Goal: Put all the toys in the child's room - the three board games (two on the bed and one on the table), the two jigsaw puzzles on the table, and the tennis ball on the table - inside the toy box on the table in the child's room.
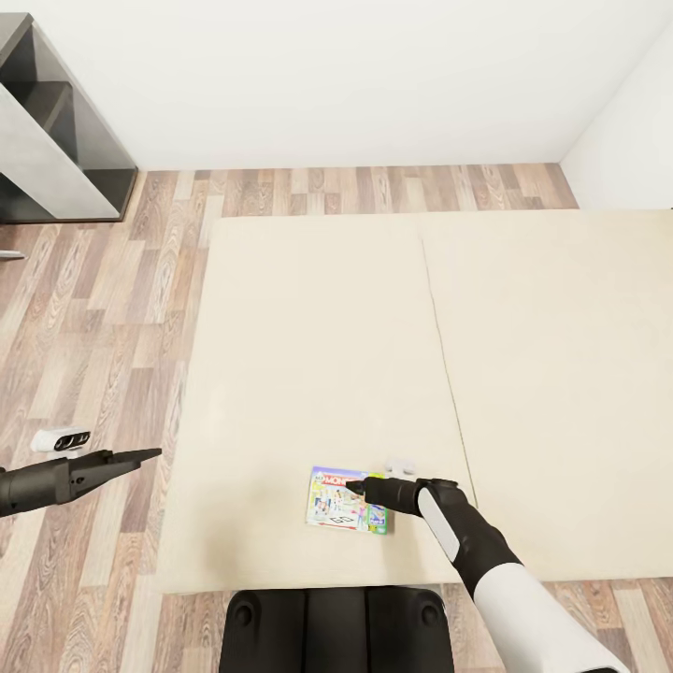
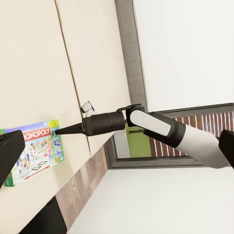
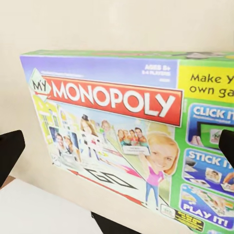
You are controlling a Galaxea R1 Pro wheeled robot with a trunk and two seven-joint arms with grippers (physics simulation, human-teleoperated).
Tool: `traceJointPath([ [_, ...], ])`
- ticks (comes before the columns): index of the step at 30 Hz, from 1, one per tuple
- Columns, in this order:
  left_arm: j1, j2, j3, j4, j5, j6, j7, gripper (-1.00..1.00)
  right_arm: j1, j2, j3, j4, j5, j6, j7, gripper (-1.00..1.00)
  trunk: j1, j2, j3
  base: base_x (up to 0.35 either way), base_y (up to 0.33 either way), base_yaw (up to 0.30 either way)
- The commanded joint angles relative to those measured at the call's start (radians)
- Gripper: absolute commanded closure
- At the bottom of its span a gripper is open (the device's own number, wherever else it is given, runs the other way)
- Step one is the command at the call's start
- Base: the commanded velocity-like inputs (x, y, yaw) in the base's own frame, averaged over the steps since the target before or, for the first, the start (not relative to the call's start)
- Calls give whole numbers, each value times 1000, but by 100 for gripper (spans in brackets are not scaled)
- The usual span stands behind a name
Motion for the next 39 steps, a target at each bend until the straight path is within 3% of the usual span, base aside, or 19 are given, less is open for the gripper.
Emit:
traceJointPath([
  [1,0,0,0,0,0,11,-4,-100,0,0,0,-1,-1,5,1,-100,1,-2,-1,0,0,0],
  [39,0,0,-1,0,0,11,-4,-100,0,0,3,-1,-1,5,1,-100,1,-2,-1,0,32,0],
])
